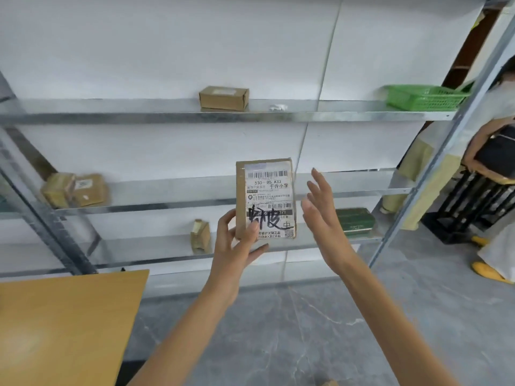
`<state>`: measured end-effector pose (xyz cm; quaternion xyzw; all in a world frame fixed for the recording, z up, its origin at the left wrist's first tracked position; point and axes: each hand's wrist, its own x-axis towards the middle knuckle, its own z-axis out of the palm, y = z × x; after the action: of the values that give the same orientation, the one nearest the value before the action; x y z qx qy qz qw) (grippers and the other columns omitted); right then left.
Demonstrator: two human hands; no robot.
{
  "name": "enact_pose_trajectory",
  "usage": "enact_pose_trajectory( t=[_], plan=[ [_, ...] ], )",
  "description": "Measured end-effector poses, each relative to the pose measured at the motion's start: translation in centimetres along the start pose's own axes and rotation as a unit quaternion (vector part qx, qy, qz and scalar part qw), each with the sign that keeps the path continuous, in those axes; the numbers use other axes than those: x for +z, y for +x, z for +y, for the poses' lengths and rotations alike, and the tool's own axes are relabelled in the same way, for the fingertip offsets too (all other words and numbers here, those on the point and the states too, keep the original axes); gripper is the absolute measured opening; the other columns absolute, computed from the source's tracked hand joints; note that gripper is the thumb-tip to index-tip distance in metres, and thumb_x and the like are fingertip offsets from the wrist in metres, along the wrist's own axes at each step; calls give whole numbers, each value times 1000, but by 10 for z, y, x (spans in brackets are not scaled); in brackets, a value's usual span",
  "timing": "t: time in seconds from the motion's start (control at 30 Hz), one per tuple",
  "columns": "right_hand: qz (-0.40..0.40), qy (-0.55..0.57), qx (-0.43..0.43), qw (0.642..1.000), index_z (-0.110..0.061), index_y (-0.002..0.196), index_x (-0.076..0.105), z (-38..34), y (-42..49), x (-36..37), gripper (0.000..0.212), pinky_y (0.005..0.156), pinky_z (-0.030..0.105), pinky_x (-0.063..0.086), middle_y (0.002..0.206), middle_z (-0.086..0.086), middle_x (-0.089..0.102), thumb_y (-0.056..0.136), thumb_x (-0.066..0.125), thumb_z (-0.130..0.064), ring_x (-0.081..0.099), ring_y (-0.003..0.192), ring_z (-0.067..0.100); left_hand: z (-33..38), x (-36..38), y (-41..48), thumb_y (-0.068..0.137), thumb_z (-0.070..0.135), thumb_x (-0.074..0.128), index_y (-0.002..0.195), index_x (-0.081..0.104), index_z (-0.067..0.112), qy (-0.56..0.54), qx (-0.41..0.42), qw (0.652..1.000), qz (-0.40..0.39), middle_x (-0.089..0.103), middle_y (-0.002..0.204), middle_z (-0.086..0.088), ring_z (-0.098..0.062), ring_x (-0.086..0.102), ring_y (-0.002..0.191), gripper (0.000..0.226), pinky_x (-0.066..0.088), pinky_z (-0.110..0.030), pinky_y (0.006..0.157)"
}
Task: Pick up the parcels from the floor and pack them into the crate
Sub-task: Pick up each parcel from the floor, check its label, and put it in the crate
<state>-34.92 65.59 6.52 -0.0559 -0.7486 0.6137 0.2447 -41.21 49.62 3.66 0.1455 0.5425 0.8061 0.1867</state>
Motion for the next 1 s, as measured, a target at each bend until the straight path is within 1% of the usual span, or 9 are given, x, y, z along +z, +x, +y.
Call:
enact_pose_trajectory(
  t=[0.13, 0.23, 0.33, 0.47, 0.53, 0.63, 0.77, 0.87, 1.0],
  plan=[
    [-101, 38, -11, 994, -44, 149, 4, 4, -21, 47, 77, 112, 33, 35, 153, -19, 29, 87, 50, -45, 34, 139, 5, 23, -27, -13, 77, 41, 69, 121, 46, 28, 85, 32, 996, -6, 60, 124, 0, -9, 65, 103, 51, 56, -40, 86],
    [-104, 76, 12, 992, -49, 147, 5, 0, -34, 61, 78, 108, 35, 39, 150, -18, 37, 86, 52, -45, 41, 135, 7, 33, -45, -27, 73, 61, 60, 121, 50, 35, 175, 42, 984, -8, 57, 129, 10, -4, 59, 111, 54, 51, -42, 95],
    [-122, 60, 10, 991, -53, 145, 6, -4, -51, 64, 74, 113, 43, 33, 153, -18, 30, 88, 51, -46, 34, 139, 9, 36, -59, -50, 77, 70, 54, 118, 55, 41, 252, 57, 966, 9, 57, 128, 18, -4, 49, 124, 50, 40, -42, 106],
    [-149, 66, 31, 986, -59, 142, 9, -14, -75, 64, 64, 110, 42, 36, 147, -23, 37, 90, 45, -47, 42, 133, 4, 41, -56, -89, 81, 55, 52, 117, 57, 39, 276, 82, 956, 52, 58, 122, 20, 14, 47, 114, 40, 41, -21, 99],
    [-159, 76, 42, 983, -59, 142, 11, -17, -87, 60, 60, 111, 43, 34, 146, -26, 39, 92, 42, -45, 44, 131, 3, 42, -52, -110, 84, 50, 54, 120, 59, 33, 280, 91, 953, 71, 60, 122, 18, 11, 50, 113, 40, 42, -13, 90],
    [-194, 73, 45, 977, -59, 142, 8, -22, -112, 57, 59, 115, 49, 27, 150, -27, 31, 93, 40, -50, 36, 138, 4, 40, -50, -143, 89, 40, 59, 124, 60, 29, 278, 99, 952, 83, 66, 115, 17, 7, 57, 106, 37, 44, -6, 84],
    [-240, 62, 34, 968, -57, 144, 3, -31, -148, 67, 67, 116, 48, 25, 152, -28, 25, 88, 39, -60, 31, 140, 2, 41, -57, -190, 90, 26, 60, 124, 60, 27, 283, 106, 945, 121, 67, 115, 13, 3, 62, 102, 34, 45, -7, 84],
    [-271, 59, 29, 960, -59, 142, 1, -38, -172, 82, 67, 116, 50, 27, 153, -27, 22, 87, 39, -61, 31, 140, 4, 45, -71, -224, 89, 27, 61, 122, 60, 31, 275, 97, 944, 152, 67, 114, 13, 4, 62, 101, 32, 45, -6, 80],
    [-310, 44, 13, 950, -61, 141, -5, -52, -207, 112, 70, 116, 48, 27, 156, -25, 11, 86, 38, -64, 20, 145, 7, 56, -96, -272, 89, 33, 59, 126, 59, 26, 291, 104, 933, 186, 65, 116, 16, 5, 61, 103, 38, 43, -4, 78]
  ],
)
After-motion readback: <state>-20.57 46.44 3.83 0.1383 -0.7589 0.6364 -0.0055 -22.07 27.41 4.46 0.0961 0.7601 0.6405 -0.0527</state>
